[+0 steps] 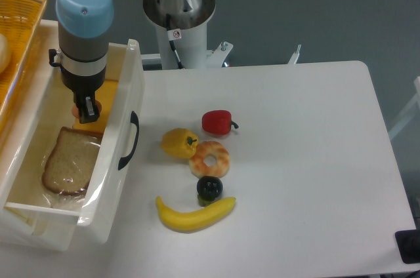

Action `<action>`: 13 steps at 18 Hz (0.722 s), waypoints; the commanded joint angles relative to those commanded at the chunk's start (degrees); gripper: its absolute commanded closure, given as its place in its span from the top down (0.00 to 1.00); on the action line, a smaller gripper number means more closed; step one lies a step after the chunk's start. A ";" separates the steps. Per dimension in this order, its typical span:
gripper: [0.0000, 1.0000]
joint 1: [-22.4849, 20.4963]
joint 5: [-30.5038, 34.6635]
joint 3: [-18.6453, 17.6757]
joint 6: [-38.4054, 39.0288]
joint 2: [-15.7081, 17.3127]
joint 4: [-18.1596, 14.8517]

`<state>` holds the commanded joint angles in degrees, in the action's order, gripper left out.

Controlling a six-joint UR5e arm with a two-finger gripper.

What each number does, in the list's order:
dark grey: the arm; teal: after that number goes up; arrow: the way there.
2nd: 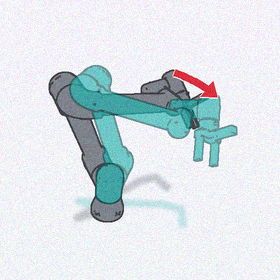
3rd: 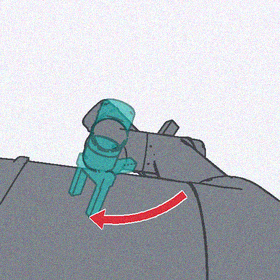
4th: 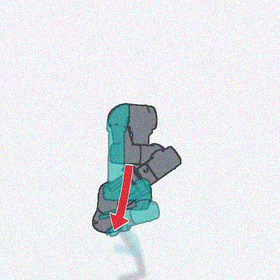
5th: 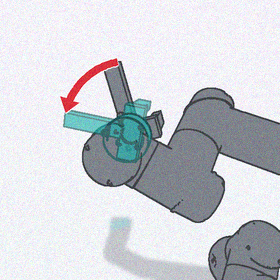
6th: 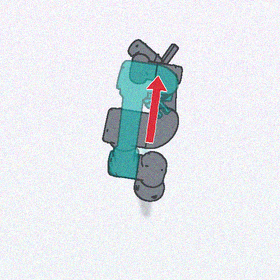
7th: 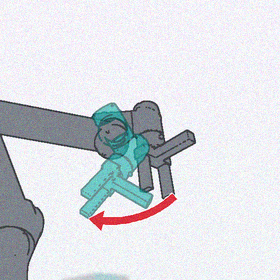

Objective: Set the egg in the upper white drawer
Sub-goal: 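Lower the egg into the drawer beside the cheese slice, then open the gripper and raise it away from the egg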

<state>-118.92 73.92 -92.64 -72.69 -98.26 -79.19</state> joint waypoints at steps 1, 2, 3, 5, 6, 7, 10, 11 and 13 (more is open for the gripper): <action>0.49 0.09 0.00 0.00 0.00 -0.09 0.00; 0.50 0.09 0.09 0.00 0.00 -0.09 0.00; 0.52 0.09 0.00 0.09 0.00 -0.09 0.09; 0.59 0.09 0.00 0.09 0.00 0.00 0.18; 0.63 0.09 0.00 0.09 0.00 0.09 0.18; 0.73 0.09 0.00 0.09 0.00 0.00 0.18; 0.73 0.09 0.00 0.09 0.00 0.09 0.18; 0.74 0.09 0.09 0.00 0.00 -0.09 0.18; 0.75 0.09 0.09 0.00 0.00 -0.26 0.18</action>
<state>-118.83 74.00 -92.64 -72.69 -98.52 -79.01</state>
